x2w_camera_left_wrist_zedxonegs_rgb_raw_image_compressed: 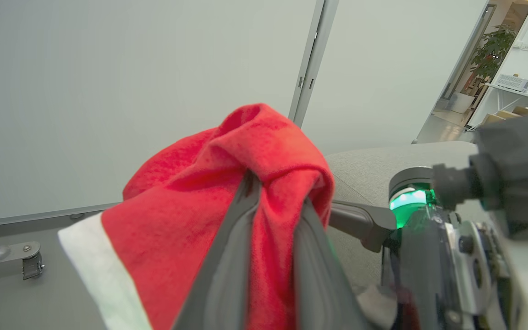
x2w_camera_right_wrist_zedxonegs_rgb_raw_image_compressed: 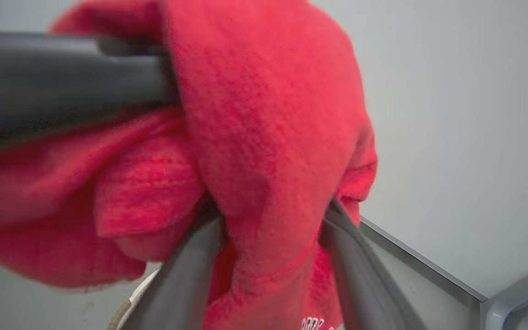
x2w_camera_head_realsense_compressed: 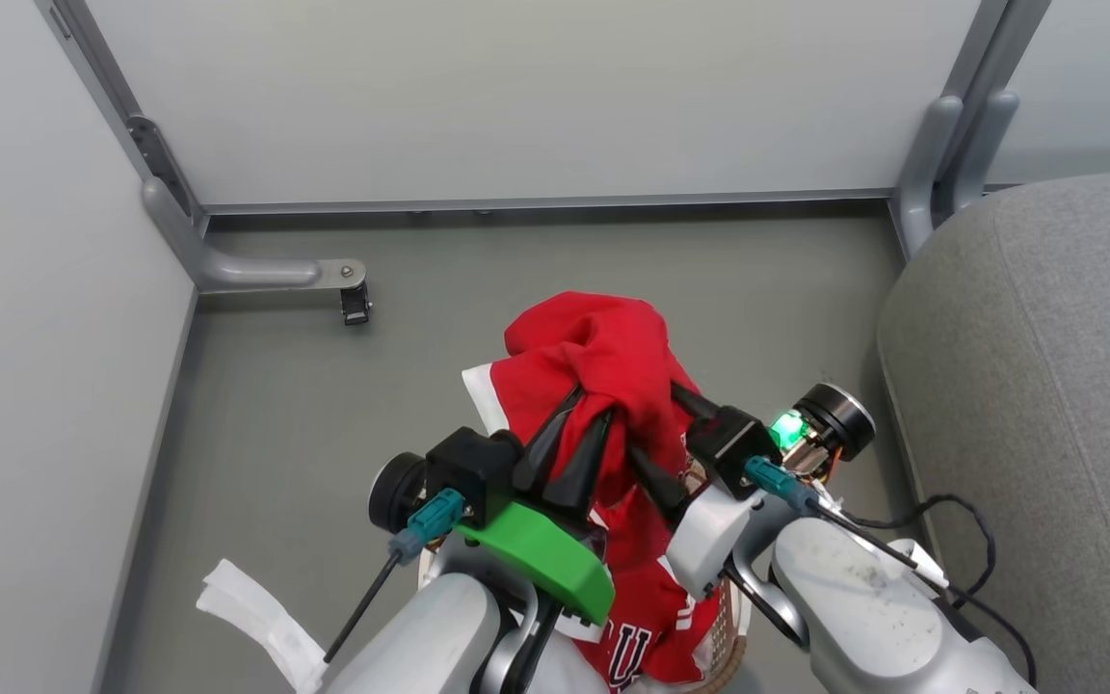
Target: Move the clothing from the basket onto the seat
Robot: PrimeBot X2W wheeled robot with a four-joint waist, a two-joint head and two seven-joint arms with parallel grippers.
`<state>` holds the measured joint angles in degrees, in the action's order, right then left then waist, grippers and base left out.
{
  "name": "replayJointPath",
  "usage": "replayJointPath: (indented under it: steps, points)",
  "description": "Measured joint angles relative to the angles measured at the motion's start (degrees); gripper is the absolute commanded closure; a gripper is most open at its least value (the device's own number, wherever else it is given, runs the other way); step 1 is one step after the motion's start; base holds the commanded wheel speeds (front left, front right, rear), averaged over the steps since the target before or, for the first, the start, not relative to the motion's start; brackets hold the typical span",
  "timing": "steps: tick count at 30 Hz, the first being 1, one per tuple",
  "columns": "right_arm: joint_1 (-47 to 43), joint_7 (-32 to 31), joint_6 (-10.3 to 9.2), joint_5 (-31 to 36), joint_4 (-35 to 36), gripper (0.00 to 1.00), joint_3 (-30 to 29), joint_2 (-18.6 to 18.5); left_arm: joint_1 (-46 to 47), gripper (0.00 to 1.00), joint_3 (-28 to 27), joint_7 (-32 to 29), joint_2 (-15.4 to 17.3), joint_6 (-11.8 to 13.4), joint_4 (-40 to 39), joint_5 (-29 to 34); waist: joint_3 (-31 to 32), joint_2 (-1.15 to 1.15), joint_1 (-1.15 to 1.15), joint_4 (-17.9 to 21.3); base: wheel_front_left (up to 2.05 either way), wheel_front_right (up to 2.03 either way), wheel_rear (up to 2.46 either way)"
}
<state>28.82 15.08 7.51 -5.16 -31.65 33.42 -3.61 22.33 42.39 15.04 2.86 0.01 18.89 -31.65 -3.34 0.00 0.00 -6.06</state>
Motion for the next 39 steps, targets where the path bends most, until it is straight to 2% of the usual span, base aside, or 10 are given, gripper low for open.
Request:
replayJointPath:
  steps: [8,9,10,19,30,39]
  points:
    - [-0.70,0.00,0.01,-2.02,1.53,1.00,-3.21,0.15,0.26,1.00,-0.79,0.00,-0.02,0.86,1.55,1.01,-0.72,0.00,0.00,1.70,0.00,0.00,0.00]
    - [-1.14,0.00,0.01,-2.29,1.93,1.00,-3.89,0.11,0.33,0.42,-1.05,0.00,-0.01,1.08,1.88,1.45,-0.85,0.00,0.00,2.11,0.00,0.00,0.00]
    - [-1.62,0.00,0.01,-2.55,2.24,1.00,-4.36,0.08,0.37,0.00,-1.29,0.00,-0.01,1.19,2.12,1.66,-0.96,0.00,0.00,2.56,0.00,0.00,0.00]
    - [-4.91,0.00,0.02,-6.08,6.82,1.00,-9.50,0.15,0.37,0.00,-3.77,0.00,-0.04,0.76,3.97,5.13,-2.19,0.00,0.00,9.06,0.00,0.00,0.00]
    - [-7.26,0.00,0.01,-8.70,10.02,1.00,-14.10,0.52,0.41,0.00,-6.69,0.09,-0.10,-0.31,6.71,8.13,-4.01,0.00,0.00,21.72,0.00,0.00,0.00]
    - [-9.66,-0.01,0.01,-9.42,11.51,1.00,-17.49,0.60,0.60,0.00,-7.58,0.09,-0.12,-2.11,7.78,10.14,-5.71,0.00,0.00,32.12,0.00,0.00,0.00]
